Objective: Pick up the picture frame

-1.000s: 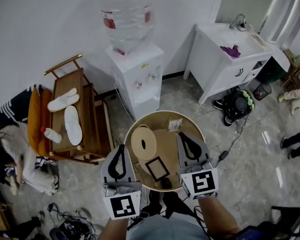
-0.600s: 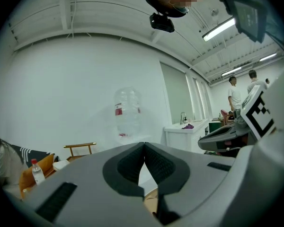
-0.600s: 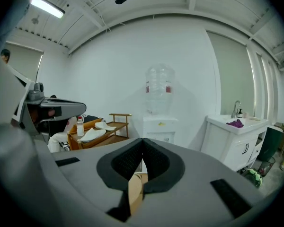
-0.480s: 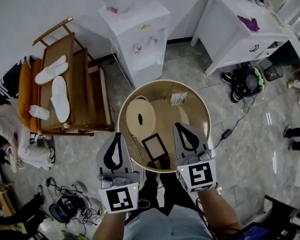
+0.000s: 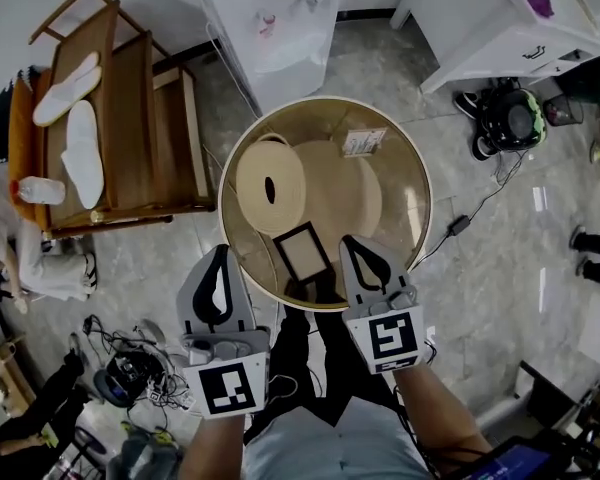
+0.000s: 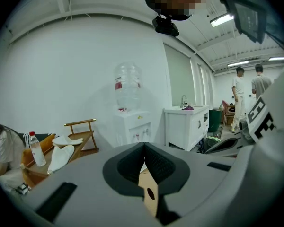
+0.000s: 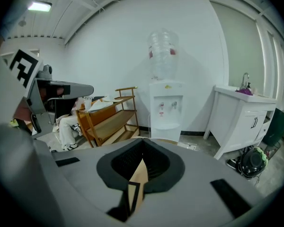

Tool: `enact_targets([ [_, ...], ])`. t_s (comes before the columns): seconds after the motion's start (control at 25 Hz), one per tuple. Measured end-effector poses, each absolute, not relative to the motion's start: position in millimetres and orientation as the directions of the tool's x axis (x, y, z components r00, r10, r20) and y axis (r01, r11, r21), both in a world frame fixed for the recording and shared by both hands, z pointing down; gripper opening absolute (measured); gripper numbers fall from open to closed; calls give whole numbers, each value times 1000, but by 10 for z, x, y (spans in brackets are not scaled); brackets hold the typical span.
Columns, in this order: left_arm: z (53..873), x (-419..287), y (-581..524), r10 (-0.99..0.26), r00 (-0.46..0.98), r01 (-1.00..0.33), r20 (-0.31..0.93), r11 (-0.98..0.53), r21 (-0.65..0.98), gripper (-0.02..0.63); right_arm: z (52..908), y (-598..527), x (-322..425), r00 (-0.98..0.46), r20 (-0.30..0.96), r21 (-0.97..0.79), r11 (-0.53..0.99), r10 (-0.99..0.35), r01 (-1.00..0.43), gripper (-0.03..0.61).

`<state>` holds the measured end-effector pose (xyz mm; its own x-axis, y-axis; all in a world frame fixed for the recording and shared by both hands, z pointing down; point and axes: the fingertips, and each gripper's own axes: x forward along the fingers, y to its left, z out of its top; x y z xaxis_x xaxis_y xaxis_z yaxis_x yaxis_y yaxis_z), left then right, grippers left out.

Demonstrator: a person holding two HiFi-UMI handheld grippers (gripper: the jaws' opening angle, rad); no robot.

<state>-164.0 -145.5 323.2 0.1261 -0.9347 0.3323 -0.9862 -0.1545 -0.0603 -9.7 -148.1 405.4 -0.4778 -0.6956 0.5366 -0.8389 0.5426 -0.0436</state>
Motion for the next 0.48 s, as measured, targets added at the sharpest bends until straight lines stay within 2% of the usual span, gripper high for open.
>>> enact_targets([
  [0.48,3900,-1585,-1483,-904,125,-988,410,-149,-28,15,5019,-1288,-133,-500,644,-108,578,-579,-808,15],
])
